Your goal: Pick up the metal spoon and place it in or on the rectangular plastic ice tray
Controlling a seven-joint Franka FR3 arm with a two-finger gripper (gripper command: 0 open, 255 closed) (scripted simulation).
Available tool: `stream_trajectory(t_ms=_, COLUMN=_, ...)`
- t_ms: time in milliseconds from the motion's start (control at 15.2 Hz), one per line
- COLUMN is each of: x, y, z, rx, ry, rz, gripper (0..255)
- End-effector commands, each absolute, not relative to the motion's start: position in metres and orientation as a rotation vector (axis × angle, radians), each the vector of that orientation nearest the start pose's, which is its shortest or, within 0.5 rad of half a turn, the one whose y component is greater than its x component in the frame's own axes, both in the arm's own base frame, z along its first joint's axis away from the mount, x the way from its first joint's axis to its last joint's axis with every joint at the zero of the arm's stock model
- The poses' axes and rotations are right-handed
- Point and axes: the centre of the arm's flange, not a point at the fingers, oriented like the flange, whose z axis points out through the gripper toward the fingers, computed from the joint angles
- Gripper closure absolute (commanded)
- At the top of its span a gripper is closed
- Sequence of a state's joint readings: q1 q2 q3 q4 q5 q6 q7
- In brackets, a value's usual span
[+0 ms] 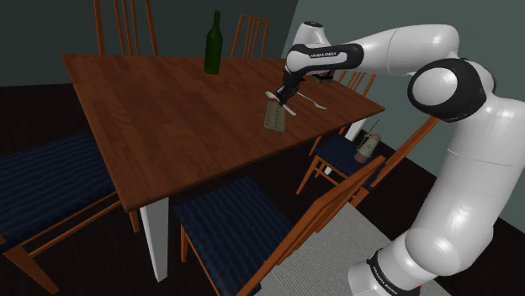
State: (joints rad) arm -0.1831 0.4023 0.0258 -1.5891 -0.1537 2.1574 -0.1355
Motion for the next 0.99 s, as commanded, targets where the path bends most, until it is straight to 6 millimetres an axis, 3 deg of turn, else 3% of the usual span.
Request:
stream_trajectory(t_ms=0, x=0.678, y=-0.116, z=0.409, rx=-3.279, ry=-0.082, rz=-0.241, gripper=255)
stream_trajectory(t_ms=528, x=0.678, y=-0.116, z=0.365, rx=-3.279, ry=-0.082, rz=-0.241, gripper=255)
stream_trajectory(t_ms=924, x=0.678, y=-0.116, z=0.365, rx=-3.279, ry=-0.082, rz=-0.241, gripper=255)
